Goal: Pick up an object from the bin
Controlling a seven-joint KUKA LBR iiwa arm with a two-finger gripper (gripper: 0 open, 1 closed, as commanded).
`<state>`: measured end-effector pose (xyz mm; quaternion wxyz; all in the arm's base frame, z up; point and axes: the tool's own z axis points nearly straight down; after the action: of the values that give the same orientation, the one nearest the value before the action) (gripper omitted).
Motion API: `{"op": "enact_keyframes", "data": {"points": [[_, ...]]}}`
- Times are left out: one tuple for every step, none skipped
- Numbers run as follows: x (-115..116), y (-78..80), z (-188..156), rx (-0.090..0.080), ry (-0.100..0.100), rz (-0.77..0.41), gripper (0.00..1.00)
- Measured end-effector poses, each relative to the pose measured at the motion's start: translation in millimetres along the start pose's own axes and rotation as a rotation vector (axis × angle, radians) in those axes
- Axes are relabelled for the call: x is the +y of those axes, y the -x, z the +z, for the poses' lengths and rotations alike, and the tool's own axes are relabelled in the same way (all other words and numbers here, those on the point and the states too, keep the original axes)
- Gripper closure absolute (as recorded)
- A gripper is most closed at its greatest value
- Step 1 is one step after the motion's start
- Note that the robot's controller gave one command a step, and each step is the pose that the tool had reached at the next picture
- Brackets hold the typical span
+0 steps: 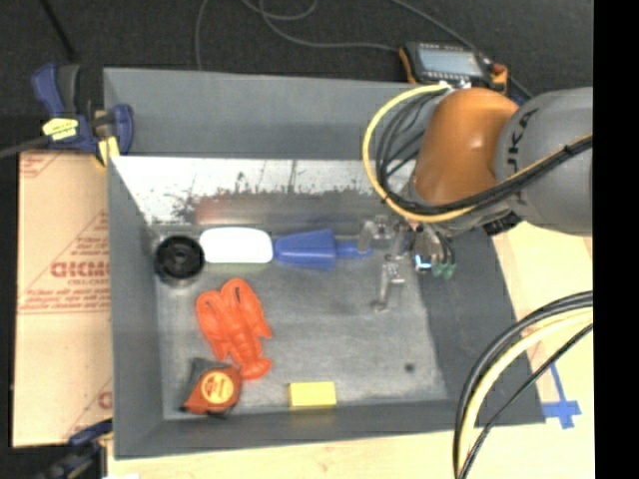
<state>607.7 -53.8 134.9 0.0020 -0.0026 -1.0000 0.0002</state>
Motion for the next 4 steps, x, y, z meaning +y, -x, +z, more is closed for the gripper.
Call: {"op": "enact_keyframes", "data": {"points": [[0, 2.0, -4, -0.008, -0.001, -0.001, 0.0], [-8, 4.1, -15, -0.005, 0.002, 0.046, 0.0], [-25, 21.4, -48, -0.008, -0.001, 0.049, 0.0], [-14, 35.6, -17, -0.021, -0.004, -0.06, 0.0]]}}
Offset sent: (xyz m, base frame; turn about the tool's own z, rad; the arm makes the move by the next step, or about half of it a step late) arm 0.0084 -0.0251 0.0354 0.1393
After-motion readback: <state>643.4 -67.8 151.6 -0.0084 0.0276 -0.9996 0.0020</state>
